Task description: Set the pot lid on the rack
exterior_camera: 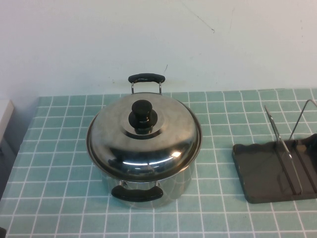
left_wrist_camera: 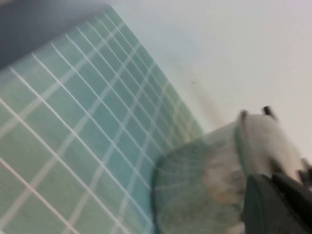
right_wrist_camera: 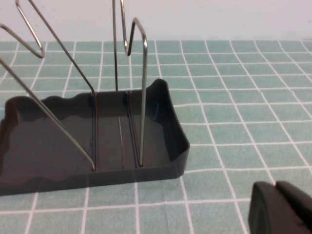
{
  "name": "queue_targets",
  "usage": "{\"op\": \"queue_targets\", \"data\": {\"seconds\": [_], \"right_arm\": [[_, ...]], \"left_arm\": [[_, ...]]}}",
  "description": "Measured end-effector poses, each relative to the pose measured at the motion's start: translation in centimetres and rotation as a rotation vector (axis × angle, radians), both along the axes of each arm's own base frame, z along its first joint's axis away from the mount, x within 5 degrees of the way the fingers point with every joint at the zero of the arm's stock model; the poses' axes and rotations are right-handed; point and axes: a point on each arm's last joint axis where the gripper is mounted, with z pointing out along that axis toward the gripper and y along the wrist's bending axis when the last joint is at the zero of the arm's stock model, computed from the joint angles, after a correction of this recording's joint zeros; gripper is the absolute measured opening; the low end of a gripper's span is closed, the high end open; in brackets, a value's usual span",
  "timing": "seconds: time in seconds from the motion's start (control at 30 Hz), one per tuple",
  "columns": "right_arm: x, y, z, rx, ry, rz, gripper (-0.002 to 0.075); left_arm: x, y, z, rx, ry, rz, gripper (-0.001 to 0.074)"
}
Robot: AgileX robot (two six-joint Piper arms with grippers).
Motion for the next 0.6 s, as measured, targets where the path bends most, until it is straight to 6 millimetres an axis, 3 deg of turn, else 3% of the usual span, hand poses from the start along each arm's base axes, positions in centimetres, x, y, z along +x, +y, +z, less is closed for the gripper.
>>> {"op": "queue_targets", "data": {"seconds": [0.1,0.37,0.47,0.6], "right_arm": [[0.0,0.0,0.0,0.0,0.0,0.0,-0.0003],[0.0,0.0,0.0,0.0,0.0,0.0,-0.0003],[0.0,0.0,0.0,0.0,0.0,0.0,-0.0003],[0.0,0.0,0.0,0.0,0.0,0.0,-0.0003]], "left_arm": [[0.0,-0.4,0.3,-0.214,-0.02,-0.003,-0.0003],[0.1,0.0,0.7,-0.183,-0.073,0.024,-0.0003],[-0.1,-0.5,1.0,-0.06,-0.043,-0.043,-0.0003],[-1.0,-1.3,5.3,0.247,-0.118,-0.159,-0.0003]]}}
